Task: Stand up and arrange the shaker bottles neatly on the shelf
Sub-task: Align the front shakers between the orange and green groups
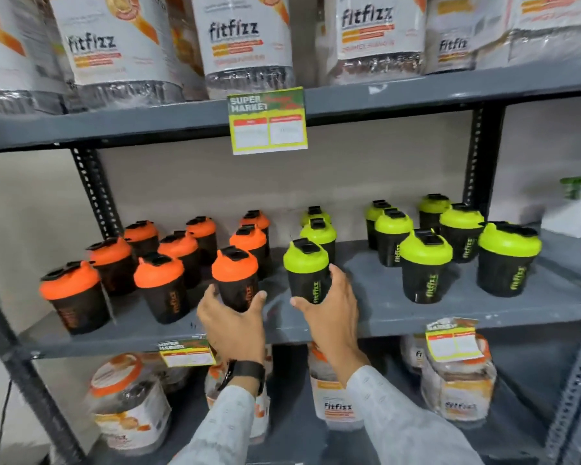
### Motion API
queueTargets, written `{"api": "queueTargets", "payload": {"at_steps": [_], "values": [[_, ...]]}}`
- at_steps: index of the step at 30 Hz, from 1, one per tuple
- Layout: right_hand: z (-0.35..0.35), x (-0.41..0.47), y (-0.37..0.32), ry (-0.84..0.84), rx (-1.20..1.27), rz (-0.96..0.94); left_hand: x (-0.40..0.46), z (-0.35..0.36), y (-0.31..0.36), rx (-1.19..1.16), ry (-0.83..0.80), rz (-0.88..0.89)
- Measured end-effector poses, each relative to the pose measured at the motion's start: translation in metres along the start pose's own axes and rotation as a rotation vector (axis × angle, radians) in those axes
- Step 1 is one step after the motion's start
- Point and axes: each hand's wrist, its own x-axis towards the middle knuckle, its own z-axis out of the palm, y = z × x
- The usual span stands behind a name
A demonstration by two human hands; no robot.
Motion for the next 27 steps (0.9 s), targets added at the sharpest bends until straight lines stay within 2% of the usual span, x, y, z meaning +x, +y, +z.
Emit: {"api": "queueTargets", "payload": {"at_steps": [4, 9, 14, 20, 24, 27], "values": [[0.011, 0.004, -0.002, 0.026, -0.017, 0.027, 0.012, 0.005, 0.003, 0.028, -0.019, -0.066], [0.012, 0.006, 0.000, 0.106, -0.034, 0.037, 0.017, 0.003, -0.004, 0.000, -0.066, -0.008], [0.002, 0.006, 0.009, 0.192, -0.054, 0.044, 0.021, -0.004, -0.011, -0.053, -0.200, 0.069], [0.004, -0.001, 0.008, 0.268, -0.070, 0.031, 0.030, -0.012, -0.011, -0.102, -0.354, 0.060], [0.004, -0.004, 0.006, 0.275, -0.076, 0.023, 0.026, -0.014, -0.012, -0.116, -0.361, 0.082], [0.000, -0.008, 0.010, 0.260, -0.060, 0.012, 0.015, -0.014, -0.011, -0.130, -0.264, 0.079]]}}
